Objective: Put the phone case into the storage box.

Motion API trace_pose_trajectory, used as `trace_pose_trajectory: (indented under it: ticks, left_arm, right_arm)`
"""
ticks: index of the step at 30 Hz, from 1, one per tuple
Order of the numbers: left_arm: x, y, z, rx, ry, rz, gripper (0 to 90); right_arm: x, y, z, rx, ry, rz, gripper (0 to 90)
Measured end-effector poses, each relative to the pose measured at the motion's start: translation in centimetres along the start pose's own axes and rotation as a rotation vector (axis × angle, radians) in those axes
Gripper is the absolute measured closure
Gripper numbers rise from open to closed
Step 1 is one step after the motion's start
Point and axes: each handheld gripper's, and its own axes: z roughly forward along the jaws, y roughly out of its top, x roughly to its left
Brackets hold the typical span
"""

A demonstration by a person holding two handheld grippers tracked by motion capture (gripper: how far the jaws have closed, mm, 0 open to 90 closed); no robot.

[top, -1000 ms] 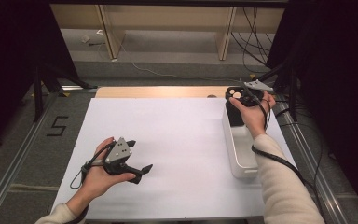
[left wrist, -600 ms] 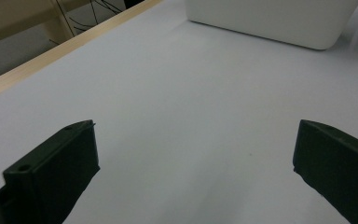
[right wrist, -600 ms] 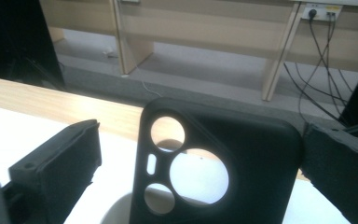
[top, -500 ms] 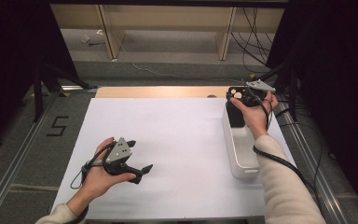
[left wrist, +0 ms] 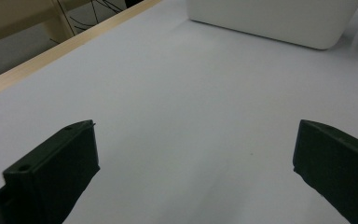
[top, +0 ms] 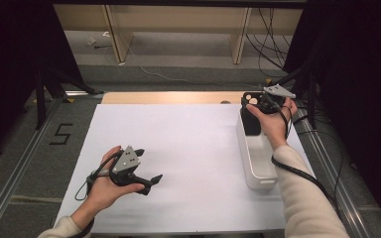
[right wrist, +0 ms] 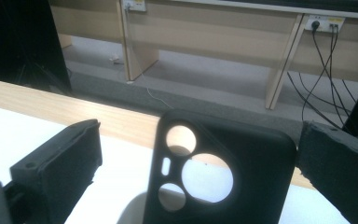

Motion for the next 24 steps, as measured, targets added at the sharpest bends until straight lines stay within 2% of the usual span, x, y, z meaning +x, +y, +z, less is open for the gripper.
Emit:
trace_pose_trajectory:
  ticks: [9, 17, 24]
  left_arm:
    - [0.0, 0.0, 0.0, -0.001, 0.004, 0.001, 0.0]
    - [0.0, 0.0, 0.1, 0.001, 0.004, 0.001, 0.0]
    - [0.0, 0.0, 0.1, 0.002, 0.005, 0.0, 0.0]
  right_arm:
    - [0.4, 0.1, -1.4, -0.015, 0.003, -0.011, 7.3]
    - [0.8, 0.0, -2.7, -0.021, 0.026, -0.024, 14.4]
    - [1.2, -0.2, -4.0, -0.028, 0.052, -0.027, 15.3]
